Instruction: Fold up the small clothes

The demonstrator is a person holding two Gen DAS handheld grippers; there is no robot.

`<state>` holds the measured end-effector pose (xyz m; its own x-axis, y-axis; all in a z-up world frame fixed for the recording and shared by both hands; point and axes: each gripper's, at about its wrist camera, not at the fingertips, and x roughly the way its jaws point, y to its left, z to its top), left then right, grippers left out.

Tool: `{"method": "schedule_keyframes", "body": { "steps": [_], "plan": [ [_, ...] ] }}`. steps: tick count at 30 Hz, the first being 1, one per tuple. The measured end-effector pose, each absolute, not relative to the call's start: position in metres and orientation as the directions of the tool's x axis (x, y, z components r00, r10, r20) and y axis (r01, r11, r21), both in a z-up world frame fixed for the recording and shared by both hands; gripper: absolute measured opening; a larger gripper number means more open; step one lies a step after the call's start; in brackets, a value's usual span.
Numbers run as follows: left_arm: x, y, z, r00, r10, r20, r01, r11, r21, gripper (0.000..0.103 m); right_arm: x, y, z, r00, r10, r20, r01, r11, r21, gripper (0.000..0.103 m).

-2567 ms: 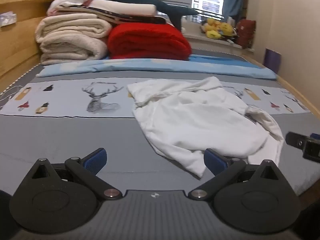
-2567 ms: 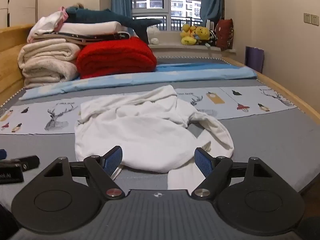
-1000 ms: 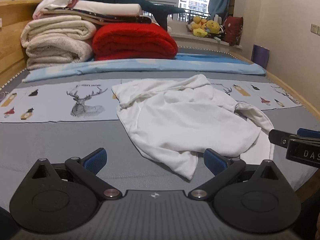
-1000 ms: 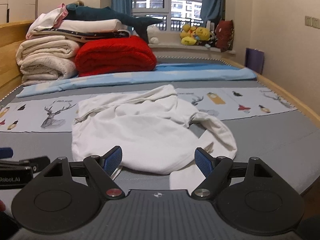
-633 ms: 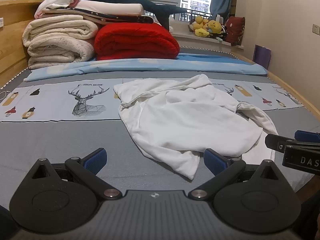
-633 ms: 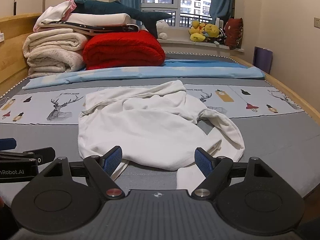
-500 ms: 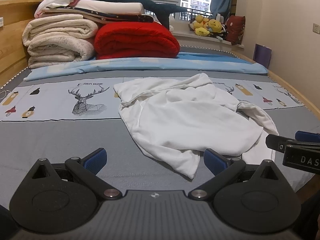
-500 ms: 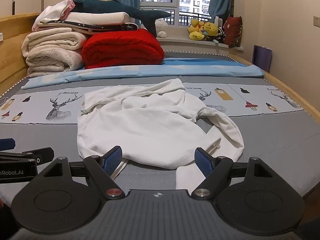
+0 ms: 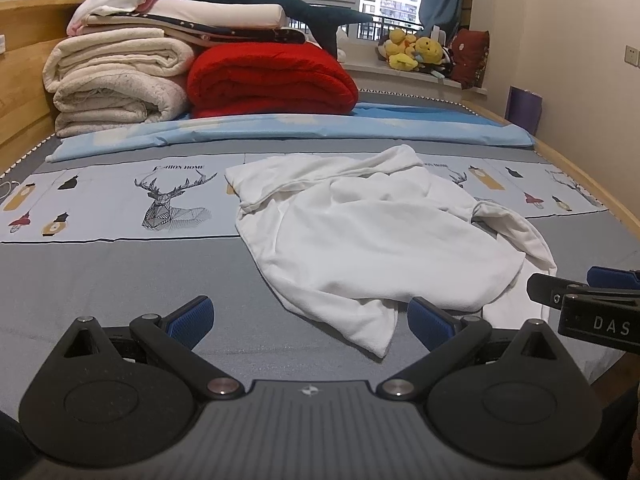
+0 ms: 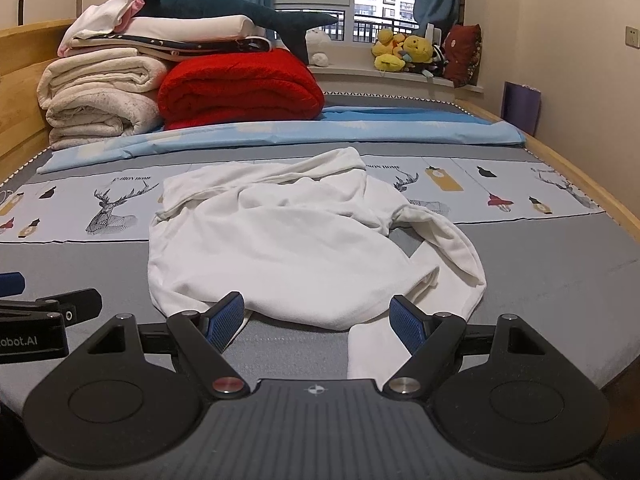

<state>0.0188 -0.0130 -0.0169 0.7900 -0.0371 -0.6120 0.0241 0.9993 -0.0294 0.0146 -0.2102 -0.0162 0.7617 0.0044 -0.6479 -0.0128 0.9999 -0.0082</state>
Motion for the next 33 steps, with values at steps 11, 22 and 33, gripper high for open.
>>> {"method": "schedule_keyframes", "body": {
  "steps": [11,22,33],
  "plan": [
    [0.019,-0.012,-0.018,0.788,-0.034,-0.615,0.020,0.999,-0.030,0.103,0.017,-0.208,-0.016,0.760,0.008,-0.650,-0.019,1.000,-0.010,0.081],
    [0.019,-0.011,-0.019,0.791,-0.046,-0.610,0.030,0.999,-0.037,0.103,0.017,-0.207,-0.016,0.764,0.007,-0.645,-0.018,1.000,-0.010,0.080],
    [0.053,0.008,-0.018,0.741,-0.107,-0.663,0.076,0.994,-0.075,0.028,0.059,-0.255,0.037,0.871,0.076,-0.485,-0.084,0.996,0.004,0.027]
  ]
}}
